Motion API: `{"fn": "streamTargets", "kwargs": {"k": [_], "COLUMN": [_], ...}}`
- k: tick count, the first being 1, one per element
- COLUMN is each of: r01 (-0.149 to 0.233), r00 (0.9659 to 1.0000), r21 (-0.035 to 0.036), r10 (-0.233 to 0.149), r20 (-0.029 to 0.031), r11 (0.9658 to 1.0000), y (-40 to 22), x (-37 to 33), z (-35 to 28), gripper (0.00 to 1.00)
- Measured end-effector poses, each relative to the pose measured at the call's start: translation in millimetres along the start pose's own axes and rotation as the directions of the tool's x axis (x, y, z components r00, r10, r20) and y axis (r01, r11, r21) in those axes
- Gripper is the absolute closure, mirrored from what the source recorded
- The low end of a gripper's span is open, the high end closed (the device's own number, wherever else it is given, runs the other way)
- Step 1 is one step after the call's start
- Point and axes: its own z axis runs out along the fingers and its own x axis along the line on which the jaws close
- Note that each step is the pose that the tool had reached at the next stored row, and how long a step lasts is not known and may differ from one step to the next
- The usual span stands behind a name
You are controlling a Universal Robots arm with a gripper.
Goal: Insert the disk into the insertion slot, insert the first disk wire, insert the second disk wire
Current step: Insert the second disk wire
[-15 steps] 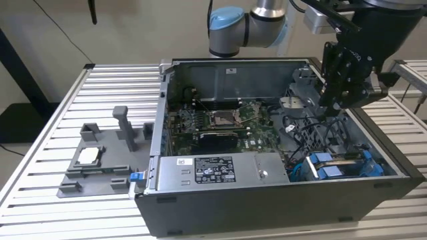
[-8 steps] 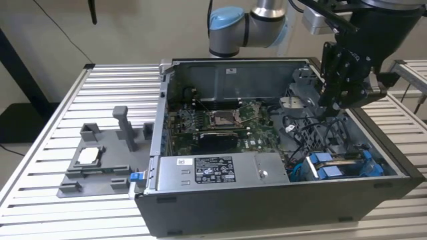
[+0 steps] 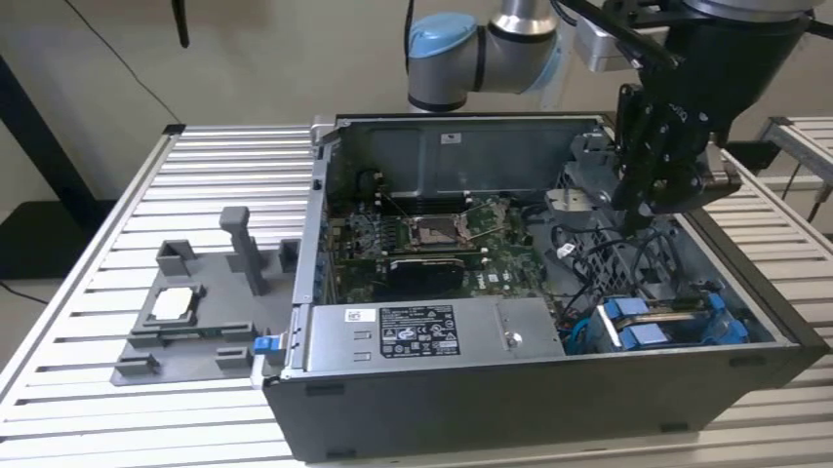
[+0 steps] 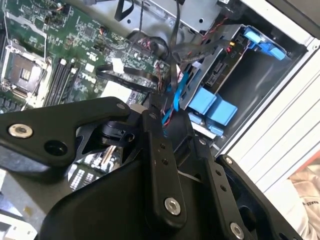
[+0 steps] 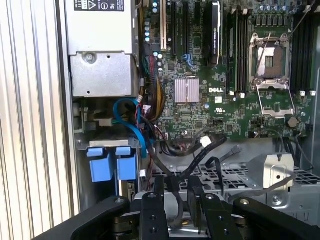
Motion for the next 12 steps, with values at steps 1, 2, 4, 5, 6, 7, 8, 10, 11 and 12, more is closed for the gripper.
{"fn": "streamTargets", "kwargs": {"k": [1, 2, 4, 5, 6, 7, 8, 10, 11, 12], "r01": [0.003, 0.007, 0.012, 0.014, 0.017, 0.019, 0.024, 0.034, 0.039, 0.043], "r00": [1.0, 1.0, 0.9999, 0.9999, 0.9998, 0.9998, 0.9997, 0.9993, 0.9991, 0.9988], "r21": [0.0011, 0.0022, 0.007, 0.0107, 0.0157, 0.0206, 0.0254, 0.0302, 0.0302, 0.0301], "r10": [-0.003, -0.007, -0.012, -0.014, -0.016, -0.019, -0.024, -0.034, -0.038, -0.042], "r20": [-0.0048, -0.0071, -0.0076, -0.008, -0.0083, -0.0088, -0.0104, -0.0151, -0.0185, -0.0233], "r11": [1.0, 1.0, 0.9999, 0.9998, 0.9997, 0.9996, 0.9994, 0.999, 0.9988, 0.9986], "y": [0.8, 1.8, 4.2, 5.2, 6.1, 6.6, 6.9, 7.7, 8.3, 8.8], "x": [0.0, 0.1, -0.6, -0.8, -1.2, -1.5, -1.9, -2.3, -2.5, -2.6], "z": [0.4, 1.2, 3.9, 5.1, 6.3, 7.2, 8.1, 9.5, 10.3, 10.8], "gripper": [0.67, 0.67, 0.67, 0.67, 0.67, 0.67, 0.67, 0.67, 0.67, 0.67]}}
